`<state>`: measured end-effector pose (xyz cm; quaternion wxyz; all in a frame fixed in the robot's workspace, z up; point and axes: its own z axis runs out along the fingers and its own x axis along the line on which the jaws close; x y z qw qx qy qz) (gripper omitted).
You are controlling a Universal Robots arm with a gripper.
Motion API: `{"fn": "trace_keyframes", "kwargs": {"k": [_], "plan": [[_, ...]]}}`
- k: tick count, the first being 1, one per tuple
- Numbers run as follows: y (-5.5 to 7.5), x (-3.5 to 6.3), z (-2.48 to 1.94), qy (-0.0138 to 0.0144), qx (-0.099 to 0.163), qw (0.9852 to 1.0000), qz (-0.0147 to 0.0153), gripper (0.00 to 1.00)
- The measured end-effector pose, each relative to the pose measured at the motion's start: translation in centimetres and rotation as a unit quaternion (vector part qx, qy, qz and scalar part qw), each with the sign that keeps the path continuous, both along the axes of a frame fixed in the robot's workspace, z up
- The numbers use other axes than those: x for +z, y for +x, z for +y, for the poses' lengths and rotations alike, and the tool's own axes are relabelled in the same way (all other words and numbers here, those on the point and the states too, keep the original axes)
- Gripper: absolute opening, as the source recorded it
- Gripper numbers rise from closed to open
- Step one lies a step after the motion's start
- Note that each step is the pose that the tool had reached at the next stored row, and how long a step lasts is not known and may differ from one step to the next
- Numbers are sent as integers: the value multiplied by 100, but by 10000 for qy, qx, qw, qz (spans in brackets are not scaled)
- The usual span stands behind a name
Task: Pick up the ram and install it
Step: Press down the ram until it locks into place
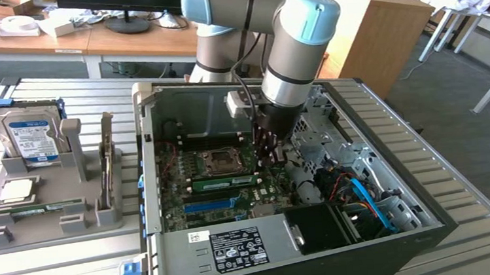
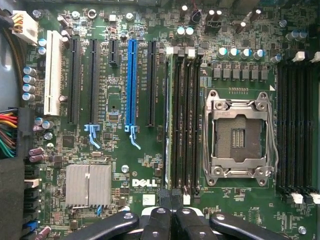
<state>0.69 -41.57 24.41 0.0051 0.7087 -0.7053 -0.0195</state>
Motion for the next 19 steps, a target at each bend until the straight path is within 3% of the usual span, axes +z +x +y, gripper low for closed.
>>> {"fn": "trace_keyframes", "kwargs": {"k": [12, 19], "plan": [[1, -16, 50, 2, 0, 10000, 0, 10], [0, -33, 51, 3, 0, 10000, 0, 10]]}}
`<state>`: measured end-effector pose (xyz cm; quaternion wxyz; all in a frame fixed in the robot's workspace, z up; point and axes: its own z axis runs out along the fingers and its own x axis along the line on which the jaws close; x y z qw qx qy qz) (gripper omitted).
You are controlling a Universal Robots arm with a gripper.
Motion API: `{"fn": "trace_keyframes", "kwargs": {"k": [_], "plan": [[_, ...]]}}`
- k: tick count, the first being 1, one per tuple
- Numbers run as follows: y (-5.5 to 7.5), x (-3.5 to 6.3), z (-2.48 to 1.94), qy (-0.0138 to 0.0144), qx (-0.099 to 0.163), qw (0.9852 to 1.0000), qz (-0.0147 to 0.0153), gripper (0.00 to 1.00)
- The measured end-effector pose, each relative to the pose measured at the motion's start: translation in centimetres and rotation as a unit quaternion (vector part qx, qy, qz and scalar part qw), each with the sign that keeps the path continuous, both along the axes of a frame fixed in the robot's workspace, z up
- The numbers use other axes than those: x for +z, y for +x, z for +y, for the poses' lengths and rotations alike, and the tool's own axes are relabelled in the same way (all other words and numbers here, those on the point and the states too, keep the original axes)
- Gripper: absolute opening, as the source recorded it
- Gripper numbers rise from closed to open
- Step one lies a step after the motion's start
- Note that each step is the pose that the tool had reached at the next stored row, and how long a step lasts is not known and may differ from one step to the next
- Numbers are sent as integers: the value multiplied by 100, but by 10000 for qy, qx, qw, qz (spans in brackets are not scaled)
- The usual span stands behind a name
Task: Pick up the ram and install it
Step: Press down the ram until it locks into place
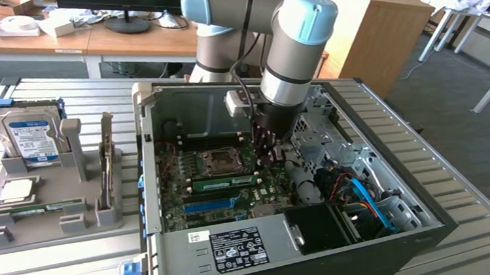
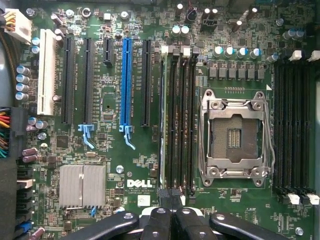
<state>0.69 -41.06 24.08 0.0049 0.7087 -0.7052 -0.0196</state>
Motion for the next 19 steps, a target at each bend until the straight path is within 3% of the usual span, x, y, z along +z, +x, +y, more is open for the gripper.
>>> {"fn": "trace_keyframes", "kwargs": {"k": [19], "plan": [[0, -97, -1, 0, 0, 10000, 0, 10]]}}
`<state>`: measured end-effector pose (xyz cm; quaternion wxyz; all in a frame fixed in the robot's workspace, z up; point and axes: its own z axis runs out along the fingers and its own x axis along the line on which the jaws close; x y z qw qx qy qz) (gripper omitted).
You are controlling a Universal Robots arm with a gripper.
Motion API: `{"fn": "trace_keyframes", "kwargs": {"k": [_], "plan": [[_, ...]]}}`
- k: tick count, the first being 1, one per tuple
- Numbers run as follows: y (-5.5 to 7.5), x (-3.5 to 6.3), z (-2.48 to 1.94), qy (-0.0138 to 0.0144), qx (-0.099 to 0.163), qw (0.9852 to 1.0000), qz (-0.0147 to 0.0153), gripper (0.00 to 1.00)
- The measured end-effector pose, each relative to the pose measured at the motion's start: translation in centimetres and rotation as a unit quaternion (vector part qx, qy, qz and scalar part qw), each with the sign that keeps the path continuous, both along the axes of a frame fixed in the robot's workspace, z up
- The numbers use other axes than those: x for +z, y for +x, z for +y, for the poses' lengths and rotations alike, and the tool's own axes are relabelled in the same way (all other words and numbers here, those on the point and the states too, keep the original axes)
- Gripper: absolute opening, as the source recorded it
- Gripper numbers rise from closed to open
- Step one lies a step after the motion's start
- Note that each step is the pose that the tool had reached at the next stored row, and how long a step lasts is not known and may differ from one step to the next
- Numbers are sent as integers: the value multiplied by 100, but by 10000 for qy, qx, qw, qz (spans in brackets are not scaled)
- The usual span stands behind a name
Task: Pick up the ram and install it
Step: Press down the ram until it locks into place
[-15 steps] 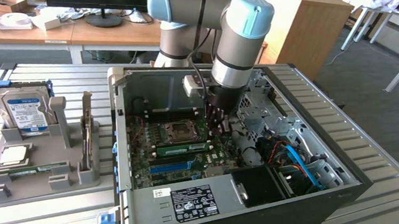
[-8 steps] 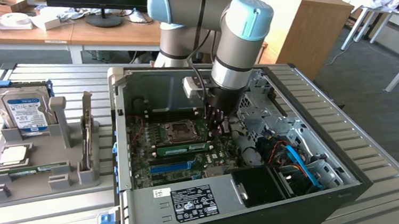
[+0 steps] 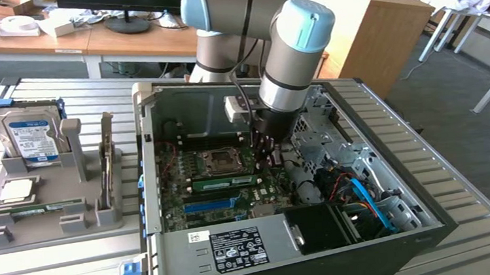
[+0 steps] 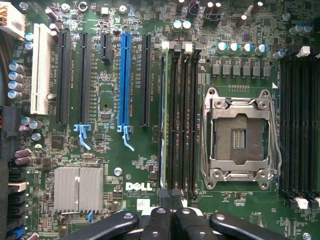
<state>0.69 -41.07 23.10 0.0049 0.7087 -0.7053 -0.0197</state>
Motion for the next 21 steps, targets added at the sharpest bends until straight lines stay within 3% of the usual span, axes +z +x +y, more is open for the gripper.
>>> {"fn": "trace_keyframes", "kwargs": {"k": [21], "plan": [[0, -58, 0, 3, 0, 10000, 0, 10]]}}
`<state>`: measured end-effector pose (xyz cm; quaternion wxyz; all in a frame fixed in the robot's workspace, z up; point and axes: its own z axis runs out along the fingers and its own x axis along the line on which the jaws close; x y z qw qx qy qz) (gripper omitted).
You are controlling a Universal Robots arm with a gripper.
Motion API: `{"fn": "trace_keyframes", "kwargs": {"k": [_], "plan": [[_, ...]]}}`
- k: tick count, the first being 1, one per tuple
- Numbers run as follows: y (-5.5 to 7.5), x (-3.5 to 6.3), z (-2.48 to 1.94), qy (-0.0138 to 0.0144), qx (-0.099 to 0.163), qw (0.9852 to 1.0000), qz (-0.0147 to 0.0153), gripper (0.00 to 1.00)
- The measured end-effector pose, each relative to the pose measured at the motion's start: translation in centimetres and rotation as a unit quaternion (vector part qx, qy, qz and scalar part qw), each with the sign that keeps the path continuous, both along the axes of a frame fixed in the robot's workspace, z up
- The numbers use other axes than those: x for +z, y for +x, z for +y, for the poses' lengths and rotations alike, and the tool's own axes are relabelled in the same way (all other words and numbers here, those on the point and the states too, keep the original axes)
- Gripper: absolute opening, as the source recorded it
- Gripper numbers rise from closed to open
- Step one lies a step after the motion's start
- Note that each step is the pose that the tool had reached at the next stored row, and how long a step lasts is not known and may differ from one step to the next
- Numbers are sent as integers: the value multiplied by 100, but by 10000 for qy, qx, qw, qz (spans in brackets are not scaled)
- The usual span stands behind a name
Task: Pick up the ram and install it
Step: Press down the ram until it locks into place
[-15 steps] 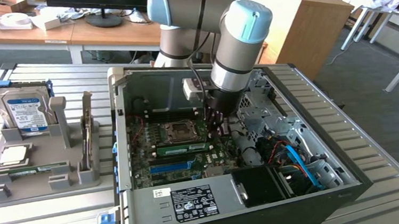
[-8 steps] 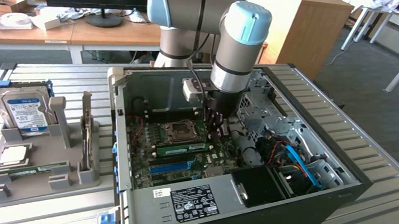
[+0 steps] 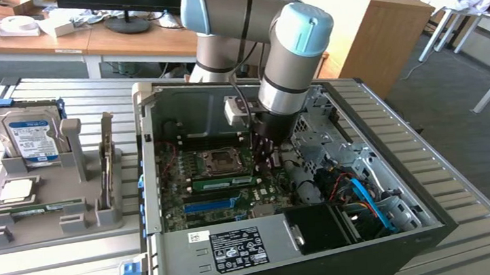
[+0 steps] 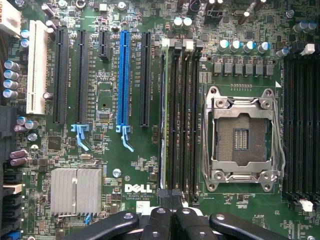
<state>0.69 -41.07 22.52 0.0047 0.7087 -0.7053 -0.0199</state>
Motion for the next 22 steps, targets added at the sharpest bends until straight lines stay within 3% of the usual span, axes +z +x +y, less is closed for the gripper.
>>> {"fn": "trace_keyframes", "kwargs": {"k": [22], "plan": [[0, -24, 0, 4, 0, 10000, 0, 10]]}}
